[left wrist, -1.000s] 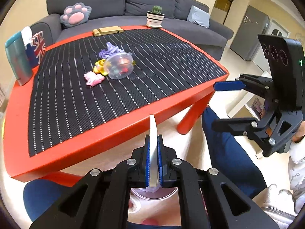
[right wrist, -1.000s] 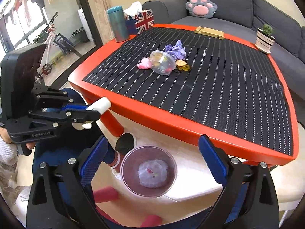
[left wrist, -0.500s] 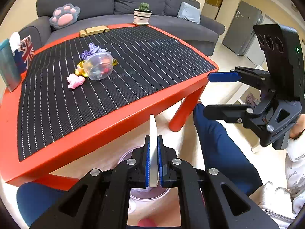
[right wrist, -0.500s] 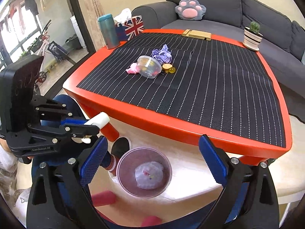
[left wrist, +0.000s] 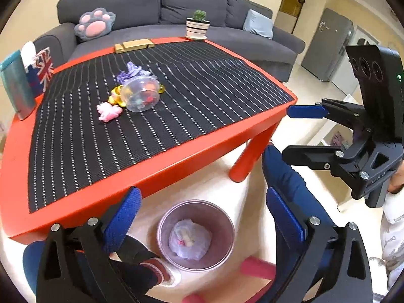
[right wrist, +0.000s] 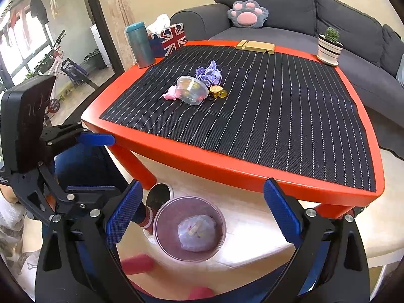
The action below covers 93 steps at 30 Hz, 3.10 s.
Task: Collect trash
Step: 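Open the left gripper to drop the cream stick into the bin, then move both grippers back over the table, then close the right gripper on the rim of the clear plastic bowl, then lift the clear bowl with the right gripper while the left gripper approaches the pink pig toy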
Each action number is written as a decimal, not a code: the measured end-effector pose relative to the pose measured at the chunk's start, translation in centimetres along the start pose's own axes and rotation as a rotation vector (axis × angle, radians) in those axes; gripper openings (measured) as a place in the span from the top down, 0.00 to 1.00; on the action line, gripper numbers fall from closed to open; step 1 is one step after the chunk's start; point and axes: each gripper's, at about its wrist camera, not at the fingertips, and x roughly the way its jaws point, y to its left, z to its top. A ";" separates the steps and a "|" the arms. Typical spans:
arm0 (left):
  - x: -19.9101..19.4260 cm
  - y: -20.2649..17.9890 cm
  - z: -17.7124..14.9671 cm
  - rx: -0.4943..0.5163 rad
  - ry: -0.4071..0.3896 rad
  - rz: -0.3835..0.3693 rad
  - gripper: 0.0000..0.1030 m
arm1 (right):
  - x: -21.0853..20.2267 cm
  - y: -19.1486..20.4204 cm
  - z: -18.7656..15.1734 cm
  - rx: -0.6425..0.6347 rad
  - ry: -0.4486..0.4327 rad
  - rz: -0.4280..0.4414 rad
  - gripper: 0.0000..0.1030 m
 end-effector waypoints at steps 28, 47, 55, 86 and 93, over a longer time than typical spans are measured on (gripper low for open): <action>-3.7 4.3 3.3 -0.095 -0.048 0.078 0.07 | -0.9 0.3 5.0 0.002 -0.008 0.041 0.07; -3.6 9.1 6.5 -0.182 -0.043 0.110 0.07 | 7.0 1.0 12.4 -0.149 0.103 0.080 0.07; -2.4 10.7 6.9 -0.211 -0.024 0.107 0.07 | 11.2 1.9 13.8 -0.264 0.165 0.081 0.07; -0.9 12.4 7.2 -0.236 -0.005 0.073 0.07 | 15.1 1.9 14.8 -0.303 0.211 0.110 0.77; -0.1 12.1 8.1 -0.209 0.004 0.078 0.07 | 12.9 0.5 15.2 -0.182 0.161 0.166 0.77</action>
